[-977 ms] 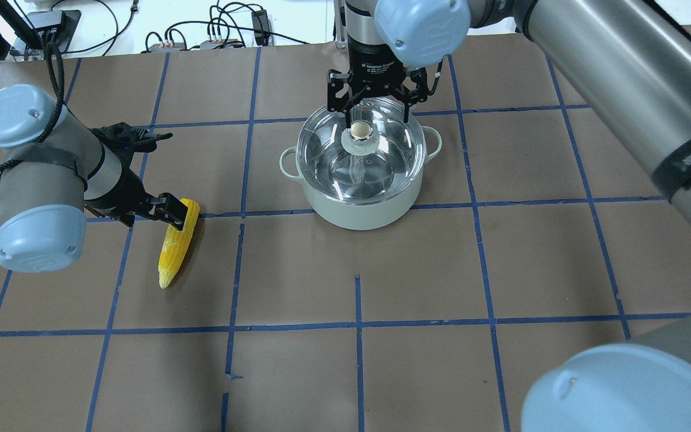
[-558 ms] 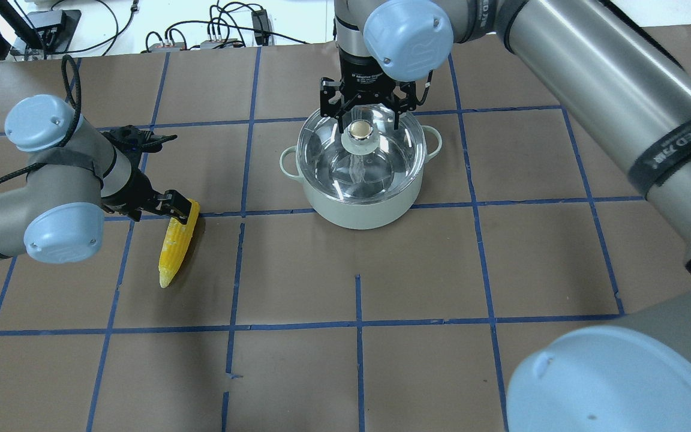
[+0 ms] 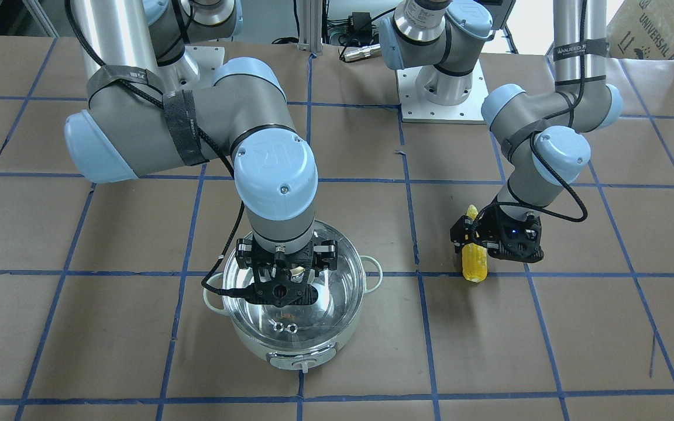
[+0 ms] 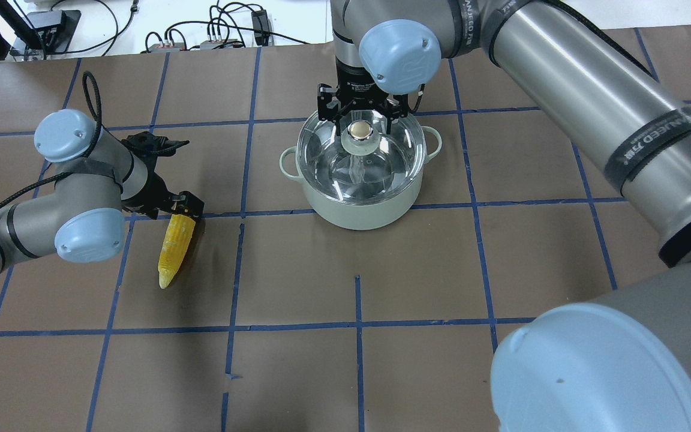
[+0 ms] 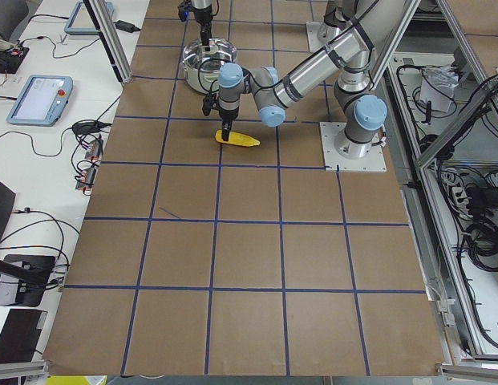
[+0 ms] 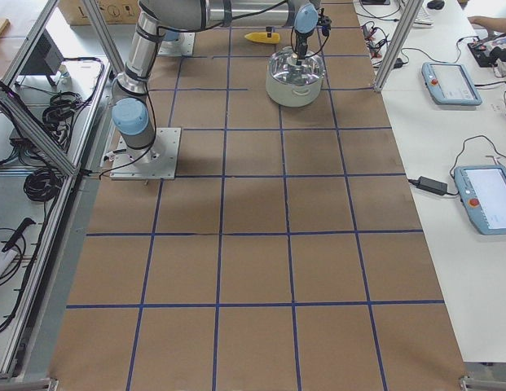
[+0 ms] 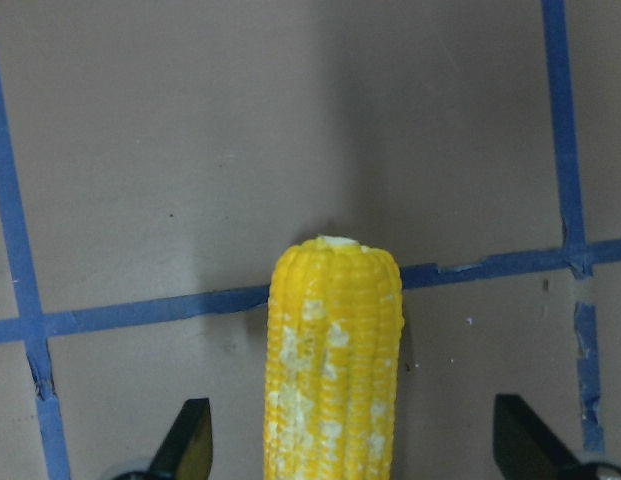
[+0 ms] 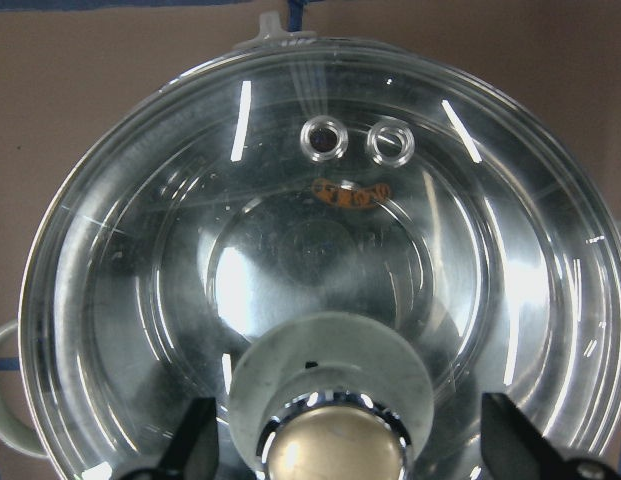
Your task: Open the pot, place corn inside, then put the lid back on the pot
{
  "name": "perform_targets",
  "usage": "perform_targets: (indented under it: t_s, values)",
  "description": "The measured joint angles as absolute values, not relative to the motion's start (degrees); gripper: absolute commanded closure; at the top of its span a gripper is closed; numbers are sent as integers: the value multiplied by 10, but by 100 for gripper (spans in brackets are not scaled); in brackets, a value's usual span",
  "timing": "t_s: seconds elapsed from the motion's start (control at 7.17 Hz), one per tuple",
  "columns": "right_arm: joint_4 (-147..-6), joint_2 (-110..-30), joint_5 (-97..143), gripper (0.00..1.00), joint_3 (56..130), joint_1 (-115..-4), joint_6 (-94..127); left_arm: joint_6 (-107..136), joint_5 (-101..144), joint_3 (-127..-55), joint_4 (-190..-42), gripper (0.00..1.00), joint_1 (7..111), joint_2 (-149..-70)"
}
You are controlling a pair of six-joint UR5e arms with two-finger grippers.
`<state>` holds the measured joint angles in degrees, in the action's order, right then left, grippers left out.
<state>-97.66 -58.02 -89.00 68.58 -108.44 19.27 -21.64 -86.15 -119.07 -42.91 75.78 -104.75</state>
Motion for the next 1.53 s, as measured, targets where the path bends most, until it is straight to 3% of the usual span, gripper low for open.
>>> perform_targets:
  t_s: [0.28, 0.42, 0.56, 0.7, 0.84, 0.98, 1.53]
  values:
    - [-976, -579, -891, 72, 687, -1083, 193, -228, -862, -1191, -424, 3, 757, -1063]
    - [-973, -579, -891, 76, 687, -1083, 195, -229, -862, -1193, -423, 8, 757, -1068]
    - [-970, -579, -890, 76, 685, -1083, 195, -230, -862, -1195, -417, 37, 757, -1072]
    - [-969, -581, -890, 77, 682, -1083, 196, -231, -863, -1198, -404, 73, 757, -1075]
    - [-968, -584, -891, 77, 678, -1082, 196, -229, -864, -1201, -393, 88, 757, -1077]
    - [-965, -592, -891, 77, 674, -1081, 195, -226, -866, -1200, -388, 94, 757, -1075]
    - [-912, -635, -898, 81, 674, -1004, 78, -194, -904, -1187, -448, 95, 761, -1016]
